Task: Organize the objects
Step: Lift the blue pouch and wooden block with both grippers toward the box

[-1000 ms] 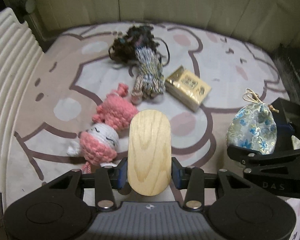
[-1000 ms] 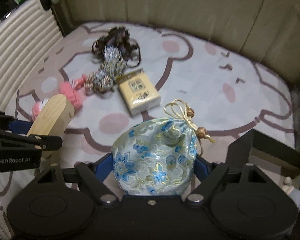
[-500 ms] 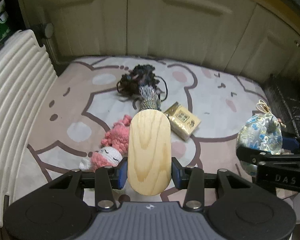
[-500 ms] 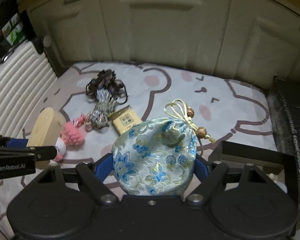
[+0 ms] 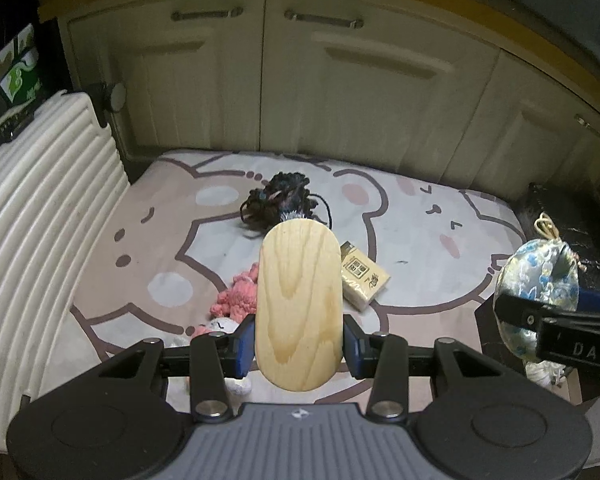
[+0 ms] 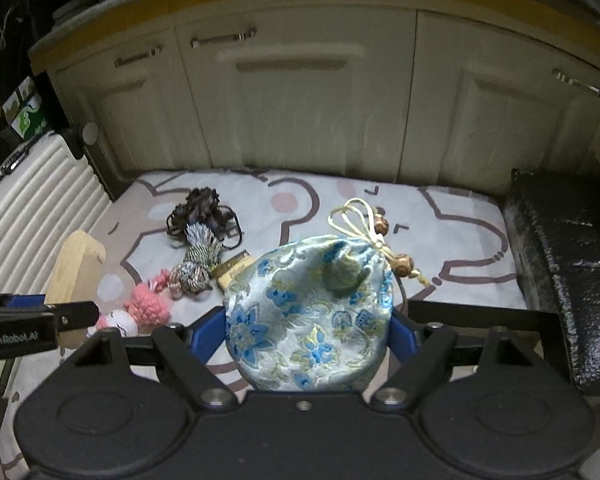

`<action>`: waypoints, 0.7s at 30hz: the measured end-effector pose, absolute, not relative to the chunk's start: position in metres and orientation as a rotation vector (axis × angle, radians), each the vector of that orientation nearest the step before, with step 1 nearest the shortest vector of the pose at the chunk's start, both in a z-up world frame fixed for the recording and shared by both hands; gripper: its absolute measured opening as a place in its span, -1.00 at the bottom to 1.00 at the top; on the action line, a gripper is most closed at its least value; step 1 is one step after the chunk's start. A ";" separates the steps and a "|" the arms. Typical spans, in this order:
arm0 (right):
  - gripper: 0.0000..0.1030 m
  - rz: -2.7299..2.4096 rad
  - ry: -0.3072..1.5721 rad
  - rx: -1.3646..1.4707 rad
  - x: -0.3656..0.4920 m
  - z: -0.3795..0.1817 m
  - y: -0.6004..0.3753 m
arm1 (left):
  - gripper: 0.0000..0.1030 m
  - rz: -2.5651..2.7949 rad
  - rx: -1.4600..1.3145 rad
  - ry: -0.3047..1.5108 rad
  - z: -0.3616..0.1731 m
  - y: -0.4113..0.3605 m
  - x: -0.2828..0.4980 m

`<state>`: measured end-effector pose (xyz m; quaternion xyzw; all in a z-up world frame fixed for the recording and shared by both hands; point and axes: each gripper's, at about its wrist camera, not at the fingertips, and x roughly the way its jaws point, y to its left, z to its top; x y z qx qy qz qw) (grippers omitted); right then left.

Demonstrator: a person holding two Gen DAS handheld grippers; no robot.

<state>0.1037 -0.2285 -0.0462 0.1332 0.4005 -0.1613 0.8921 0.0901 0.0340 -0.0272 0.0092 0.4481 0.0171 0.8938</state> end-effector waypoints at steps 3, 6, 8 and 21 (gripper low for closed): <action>0.62 -0.338 0.814 0.270 0.099 -0.041 -0.228 | -0.14 0.036 0.035 0.909 -0.023 0.030 0.087; 0.62 -0.346 0.798 0.269 0.095 -0.036 -0.229 | -0.14 0.036 0.042 0.897 -0.020 0.026 0.085; 0.62 -0.353 0.789 0.269 0.091 -0.034 -0.231 | -0.14 0.033 0.043 0.889 -0.019 0.024 0.085; 0.62 -0.422 0.754 0.291 0.061 -0.027 -0.263 | -0.14 -0.044 0.066 0.886 -0.022 -0.014 0.089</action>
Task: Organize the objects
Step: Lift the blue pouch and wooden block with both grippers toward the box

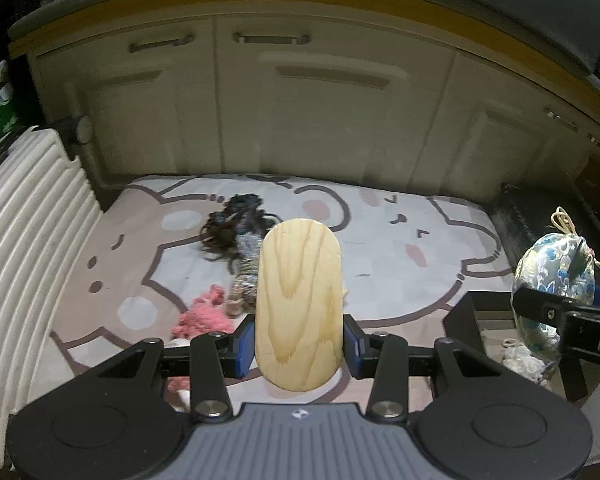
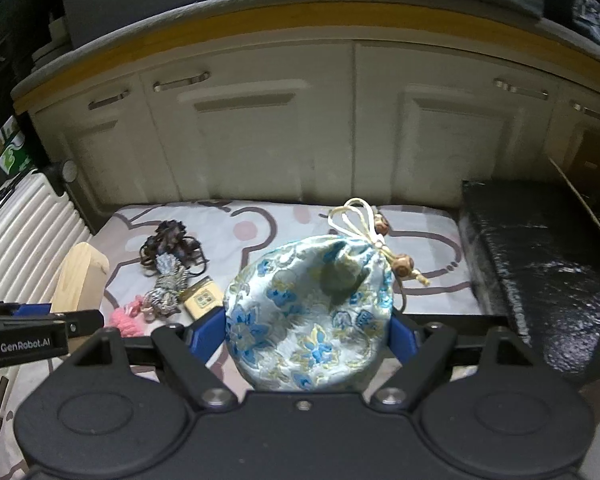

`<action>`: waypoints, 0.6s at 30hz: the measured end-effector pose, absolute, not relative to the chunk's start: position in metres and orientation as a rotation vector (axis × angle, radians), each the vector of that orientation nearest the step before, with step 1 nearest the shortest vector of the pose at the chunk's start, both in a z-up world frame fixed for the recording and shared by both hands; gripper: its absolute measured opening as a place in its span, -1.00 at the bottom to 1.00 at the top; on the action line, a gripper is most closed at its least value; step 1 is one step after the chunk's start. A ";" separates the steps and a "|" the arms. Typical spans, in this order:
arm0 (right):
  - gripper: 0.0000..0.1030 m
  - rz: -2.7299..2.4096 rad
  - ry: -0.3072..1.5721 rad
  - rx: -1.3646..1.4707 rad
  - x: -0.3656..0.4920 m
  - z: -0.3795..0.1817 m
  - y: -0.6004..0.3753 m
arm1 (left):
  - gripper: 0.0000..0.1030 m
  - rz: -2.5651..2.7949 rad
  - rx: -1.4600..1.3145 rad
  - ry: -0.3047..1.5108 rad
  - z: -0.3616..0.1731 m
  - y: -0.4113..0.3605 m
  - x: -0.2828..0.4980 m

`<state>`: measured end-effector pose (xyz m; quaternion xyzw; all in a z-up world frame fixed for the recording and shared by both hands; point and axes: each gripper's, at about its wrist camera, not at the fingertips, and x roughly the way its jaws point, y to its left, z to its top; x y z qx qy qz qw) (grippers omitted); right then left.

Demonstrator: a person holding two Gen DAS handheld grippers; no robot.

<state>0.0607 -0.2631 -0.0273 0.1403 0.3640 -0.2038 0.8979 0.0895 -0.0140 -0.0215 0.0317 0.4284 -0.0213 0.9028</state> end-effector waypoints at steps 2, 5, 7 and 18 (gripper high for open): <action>0.62 -0.436 0.753 0.294 0.055 -0.027 -0.269 | -0.14 -0.060 0.070 0.888 -0.023 -0.022 0.090; 0.62 -0.456 0.753 0.298 0.048 -0.028 -0.278 | -0.14 -0.085 0.077 0.889 -0.024 -0.033 0.091; 0.62 -0.468 0.751 0.304 0.042 -0.028 -0.285 | -0.14 -0.106 0.084 0.888 -0.025 -0.040 0.091; 0.62 -0.535 0.733 0.331 0.008 -0.027 -0.314 | -0.14 -0.204 0.096 0.897 -0.031 -0.082 0.092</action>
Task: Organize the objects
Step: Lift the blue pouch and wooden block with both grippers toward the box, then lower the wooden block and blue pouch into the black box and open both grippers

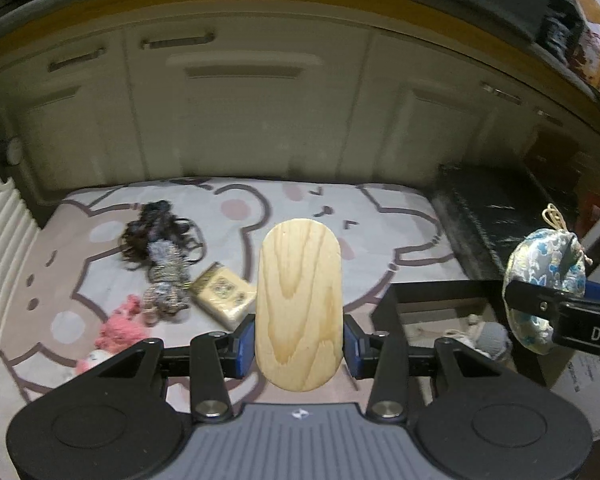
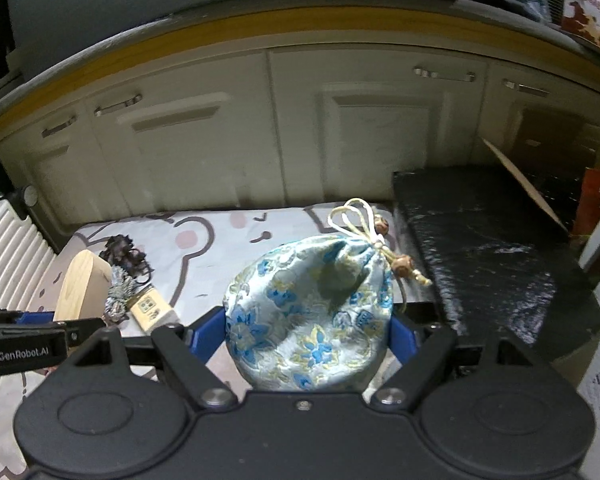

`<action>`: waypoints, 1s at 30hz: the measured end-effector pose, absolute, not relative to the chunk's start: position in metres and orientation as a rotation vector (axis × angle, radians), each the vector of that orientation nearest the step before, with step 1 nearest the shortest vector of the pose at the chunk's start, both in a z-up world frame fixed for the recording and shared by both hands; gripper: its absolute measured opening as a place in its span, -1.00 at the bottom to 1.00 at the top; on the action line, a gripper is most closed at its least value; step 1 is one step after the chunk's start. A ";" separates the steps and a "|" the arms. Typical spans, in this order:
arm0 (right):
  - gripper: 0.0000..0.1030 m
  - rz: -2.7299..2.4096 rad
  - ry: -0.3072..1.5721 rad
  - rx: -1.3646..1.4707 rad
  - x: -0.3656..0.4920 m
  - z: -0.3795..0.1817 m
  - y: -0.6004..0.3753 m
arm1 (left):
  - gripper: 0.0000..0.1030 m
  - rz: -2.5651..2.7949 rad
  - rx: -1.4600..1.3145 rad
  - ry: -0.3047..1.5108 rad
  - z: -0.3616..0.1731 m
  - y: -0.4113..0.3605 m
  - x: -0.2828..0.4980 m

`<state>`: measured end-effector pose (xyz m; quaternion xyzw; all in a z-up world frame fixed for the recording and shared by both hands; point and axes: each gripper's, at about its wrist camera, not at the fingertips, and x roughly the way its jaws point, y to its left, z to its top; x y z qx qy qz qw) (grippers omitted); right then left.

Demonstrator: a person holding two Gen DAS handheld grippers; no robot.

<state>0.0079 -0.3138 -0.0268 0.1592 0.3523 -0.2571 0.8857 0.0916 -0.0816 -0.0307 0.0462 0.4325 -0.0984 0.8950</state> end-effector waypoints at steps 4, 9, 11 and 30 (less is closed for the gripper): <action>0.62 -0.563 0.730 0.345 -0.004 -0.028 -0.325 | -0.14 -0.250 0.104 0.905 -0.035 -0.101 0.090; 0.62 -0.596 0.725 0.365 -0.018 -0.030 -0.339 | -0.14 -0.303 0.100 0.921 -0.041 -0.122 0.087; 0.62 -0.606 0.723 0.373 -0.023 -0.031 -0.343 | -0.14 -0.325 0.081 0.938 -0.044 -0.127 0.088; 0.62 -0.606 0.725 0.444 -0.024 -0.046 -0.365 | -0.14 -0.462 0.046 1.132 -0.102 -0.183 0.089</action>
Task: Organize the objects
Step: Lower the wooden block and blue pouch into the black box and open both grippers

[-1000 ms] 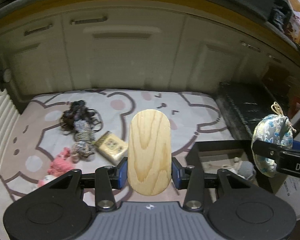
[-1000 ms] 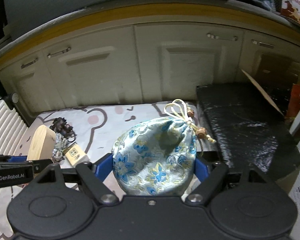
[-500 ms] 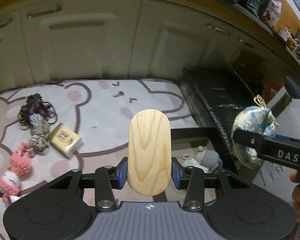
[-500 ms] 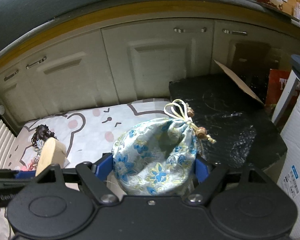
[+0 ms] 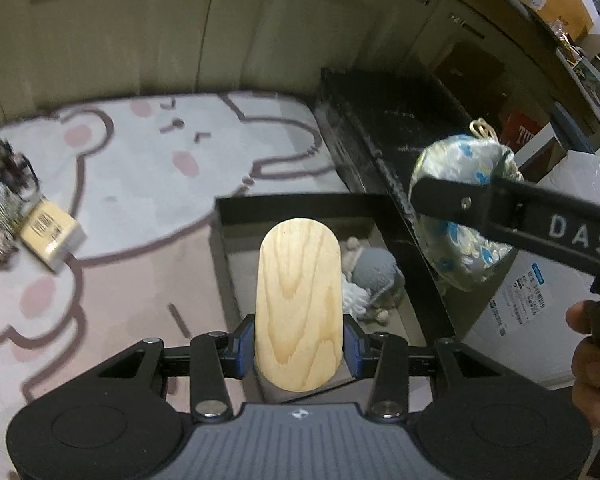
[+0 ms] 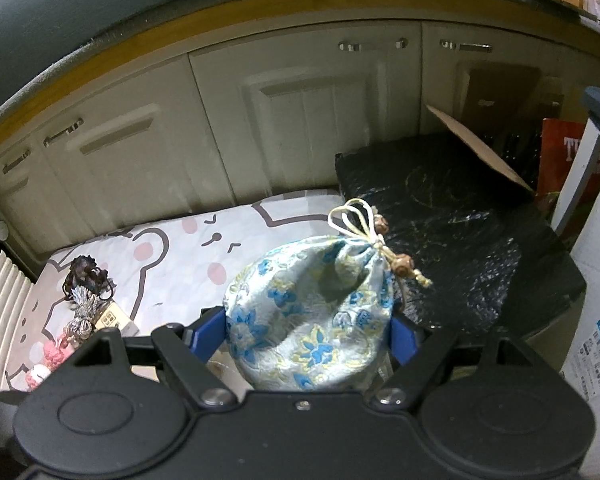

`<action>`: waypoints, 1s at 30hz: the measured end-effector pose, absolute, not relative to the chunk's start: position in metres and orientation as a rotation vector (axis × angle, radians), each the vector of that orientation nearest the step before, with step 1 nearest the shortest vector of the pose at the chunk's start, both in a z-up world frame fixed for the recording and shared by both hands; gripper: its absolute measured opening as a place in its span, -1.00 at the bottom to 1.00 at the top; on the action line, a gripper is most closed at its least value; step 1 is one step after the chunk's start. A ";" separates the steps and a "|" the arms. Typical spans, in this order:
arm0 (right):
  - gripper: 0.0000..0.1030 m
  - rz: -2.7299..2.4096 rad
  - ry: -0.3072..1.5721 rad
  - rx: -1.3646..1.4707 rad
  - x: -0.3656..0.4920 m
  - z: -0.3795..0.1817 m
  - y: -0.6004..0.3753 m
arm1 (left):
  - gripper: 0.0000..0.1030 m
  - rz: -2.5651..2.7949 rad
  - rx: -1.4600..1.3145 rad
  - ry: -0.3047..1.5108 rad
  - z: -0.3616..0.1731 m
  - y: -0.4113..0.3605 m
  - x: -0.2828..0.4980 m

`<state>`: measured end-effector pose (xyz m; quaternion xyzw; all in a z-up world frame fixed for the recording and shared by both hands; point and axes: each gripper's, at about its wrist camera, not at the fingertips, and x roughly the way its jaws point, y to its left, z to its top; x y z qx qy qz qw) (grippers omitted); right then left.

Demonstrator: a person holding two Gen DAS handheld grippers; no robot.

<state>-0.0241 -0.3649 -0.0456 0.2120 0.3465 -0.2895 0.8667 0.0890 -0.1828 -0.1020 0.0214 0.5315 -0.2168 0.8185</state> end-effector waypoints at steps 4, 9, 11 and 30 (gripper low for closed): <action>0.62 -0.602 0.734 0.451 -0.021 -0.050 -0.368 | -0.14 -0.465 0.021 1.165 -0.113 -0.187 0.093; 0.62 -0.604 0.738 0.471 -0.017 -0.056 -0.373 | -0.14 -0.464 0.034 1.183 -0.123 -0.190 0.097; 0.62 -0.604 0.742 0.484 -0.015 -0.059 -0.376 | -0.13 -0.458 0.051 1.187 -0.125 -0.191 0.097; 0.62 -0.516 0.864 0.541 0.040 -0.099 -0.371 | 0.22 -0.449 0.132 1.222 -0.130 -0.169 0.107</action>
